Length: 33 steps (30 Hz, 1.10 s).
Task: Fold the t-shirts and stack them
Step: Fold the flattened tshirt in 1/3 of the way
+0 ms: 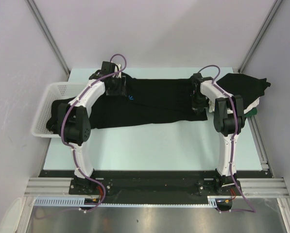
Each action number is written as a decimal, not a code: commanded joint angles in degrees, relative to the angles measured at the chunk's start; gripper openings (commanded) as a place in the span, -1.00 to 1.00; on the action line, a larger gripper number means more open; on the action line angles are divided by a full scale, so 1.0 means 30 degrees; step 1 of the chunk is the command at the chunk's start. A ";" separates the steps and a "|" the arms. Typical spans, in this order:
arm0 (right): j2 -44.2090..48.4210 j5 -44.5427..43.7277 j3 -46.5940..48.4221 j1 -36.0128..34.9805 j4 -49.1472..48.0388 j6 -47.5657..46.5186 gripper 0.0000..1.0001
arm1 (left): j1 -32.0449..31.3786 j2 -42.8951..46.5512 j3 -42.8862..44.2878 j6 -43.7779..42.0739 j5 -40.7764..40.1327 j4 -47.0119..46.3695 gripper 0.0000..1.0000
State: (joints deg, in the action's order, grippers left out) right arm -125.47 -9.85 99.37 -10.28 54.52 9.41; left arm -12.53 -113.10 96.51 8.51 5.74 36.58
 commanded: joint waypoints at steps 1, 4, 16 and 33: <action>0.0485 -0.0788 0.1063 0.0059 0.0107 -0.0206 -1.00 | -0.0158 0.1254 0.0262 -0.0377 -0.0067 -0.0005 0.26; 0.0427 -0.0849 0.1942 0.0175 0.0458 -0.0295 -1.00 | -0.0128 0.1225 0.0291 -0.0377 -0.0037 -0.0005 0.26; -0.0714 -0.1141 0.4930 0.0351 0.0869 -0.0470 -1.00 | -0.0128 0.1400 0.0027 -0.0377 -0.0067 0.0112 0.27; -0.3819 -0.1493 0.9765 0.0937 0.1104 -0.1144 -1.00 | -0.0158 0.1957 -0.1144 -0.0523 -0.0155 0.0083 0.26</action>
State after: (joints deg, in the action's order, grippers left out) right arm -135.41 -13.15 124.73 -8.21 57.52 7.22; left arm -12.53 -111.28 93.51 8.45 5.67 37.41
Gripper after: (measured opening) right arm 0.009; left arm 0.634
